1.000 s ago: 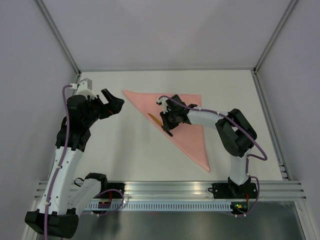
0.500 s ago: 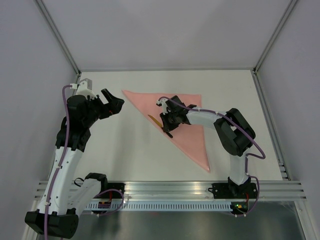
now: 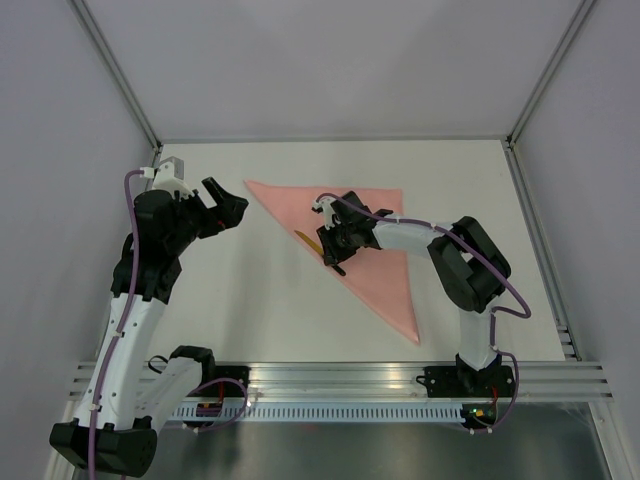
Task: Fold the napkin, place the utensils inside, and roll it up
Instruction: Place the utensil onto the napkin, then fold the napkin
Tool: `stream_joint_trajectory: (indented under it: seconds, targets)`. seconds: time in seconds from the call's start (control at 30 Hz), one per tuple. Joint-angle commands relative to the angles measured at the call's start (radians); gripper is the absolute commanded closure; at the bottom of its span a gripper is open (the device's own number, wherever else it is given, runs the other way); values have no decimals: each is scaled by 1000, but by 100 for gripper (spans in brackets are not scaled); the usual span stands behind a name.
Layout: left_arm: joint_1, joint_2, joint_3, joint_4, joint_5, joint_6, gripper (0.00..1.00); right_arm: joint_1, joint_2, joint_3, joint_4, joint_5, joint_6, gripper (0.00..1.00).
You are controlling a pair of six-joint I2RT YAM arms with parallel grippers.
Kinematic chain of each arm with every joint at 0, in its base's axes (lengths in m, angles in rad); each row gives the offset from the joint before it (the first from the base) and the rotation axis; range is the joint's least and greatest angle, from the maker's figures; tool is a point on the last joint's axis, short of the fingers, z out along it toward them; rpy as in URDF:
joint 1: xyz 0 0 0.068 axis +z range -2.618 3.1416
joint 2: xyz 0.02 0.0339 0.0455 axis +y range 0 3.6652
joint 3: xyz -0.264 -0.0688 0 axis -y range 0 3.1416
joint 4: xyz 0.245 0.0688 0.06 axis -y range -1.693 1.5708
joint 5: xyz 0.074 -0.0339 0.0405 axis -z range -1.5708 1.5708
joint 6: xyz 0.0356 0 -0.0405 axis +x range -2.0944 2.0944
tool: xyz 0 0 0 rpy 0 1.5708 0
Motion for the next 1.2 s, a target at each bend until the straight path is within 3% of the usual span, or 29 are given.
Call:
stream_joint_trajectory:
  seconds: [0.0,0.33,0.47,0.6,0.83,1.03,1.07,1.17]
  targets:
    - [2,-2,14,0,-7,9,0,7,-7,14,-21,7,13,65]
    - [2,15,20,65,48,-11,0,9,-51,58,-53,11,9,62]
    - [2,47,6,156,152,-6,0,-2,-97,103,-78,4,6,60]
    - [-51,91,-14,242,149,21,0,-86,-145,172,-119,-68,38,52]
    - [-572,186,-56,374,-284,222,0,-414,-183,302,-231,-290,125,50]
    - [-969,369,-216,739,-545,545,0,-702,-254,293,-271,-370,98,48]
    - [-1011,421,-265,867,-563,623,0,-723,-257,284,-268,-381,96,47]
    - [-1111,513,-331,1054,-547,698,0,-757,-257,256,-247,-397,98,47]
